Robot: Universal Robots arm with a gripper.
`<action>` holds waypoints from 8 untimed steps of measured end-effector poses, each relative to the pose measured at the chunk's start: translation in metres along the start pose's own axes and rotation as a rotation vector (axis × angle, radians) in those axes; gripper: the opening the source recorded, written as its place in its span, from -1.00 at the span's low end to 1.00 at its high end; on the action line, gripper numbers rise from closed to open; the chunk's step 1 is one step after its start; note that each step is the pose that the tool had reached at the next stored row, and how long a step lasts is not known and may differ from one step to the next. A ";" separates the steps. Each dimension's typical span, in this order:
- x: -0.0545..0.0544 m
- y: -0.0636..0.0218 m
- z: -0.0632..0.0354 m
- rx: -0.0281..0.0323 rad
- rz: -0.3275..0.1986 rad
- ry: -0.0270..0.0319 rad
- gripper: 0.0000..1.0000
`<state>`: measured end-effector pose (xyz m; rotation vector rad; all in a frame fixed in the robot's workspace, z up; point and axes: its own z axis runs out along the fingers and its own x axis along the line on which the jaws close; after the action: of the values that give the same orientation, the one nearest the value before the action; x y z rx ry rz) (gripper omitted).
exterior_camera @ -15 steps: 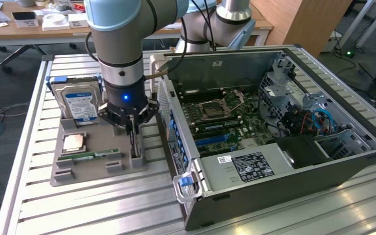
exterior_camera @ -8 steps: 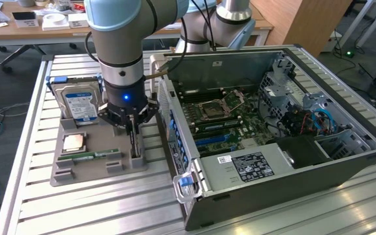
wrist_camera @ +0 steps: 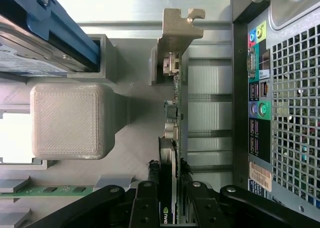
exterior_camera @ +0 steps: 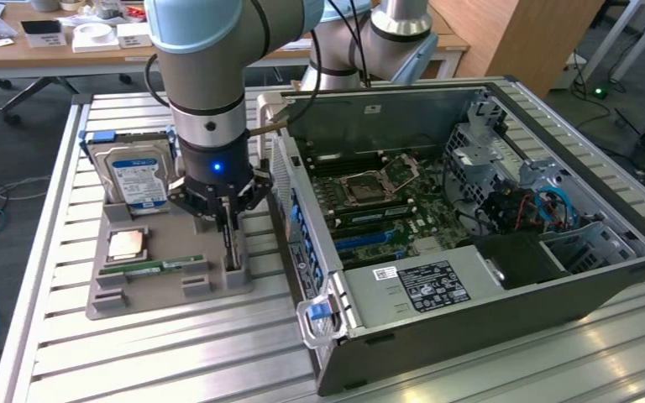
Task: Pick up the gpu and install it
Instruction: 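Pick up the gpu and move the gpu toward the slot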
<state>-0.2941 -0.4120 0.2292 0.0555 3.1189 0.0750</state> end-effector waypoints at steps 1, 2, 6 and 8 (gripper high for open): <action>0.000 0.0000 -0.0001 -0.0001 0.000 -0.0002 -0.47; 0.000 0.0001 -0.0004 -0.0003 0.000 -0.0003 -0.47; 0.000 0.0003 -0.0053 -0.0001 -0.001 0.0000 -0.47; 0.000 0.0004 -0.0089 -0.0001 -0.001 0.0000 -0.47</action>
<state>-0.2941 -0.4120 0.2382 0.0542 3.1189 0.0752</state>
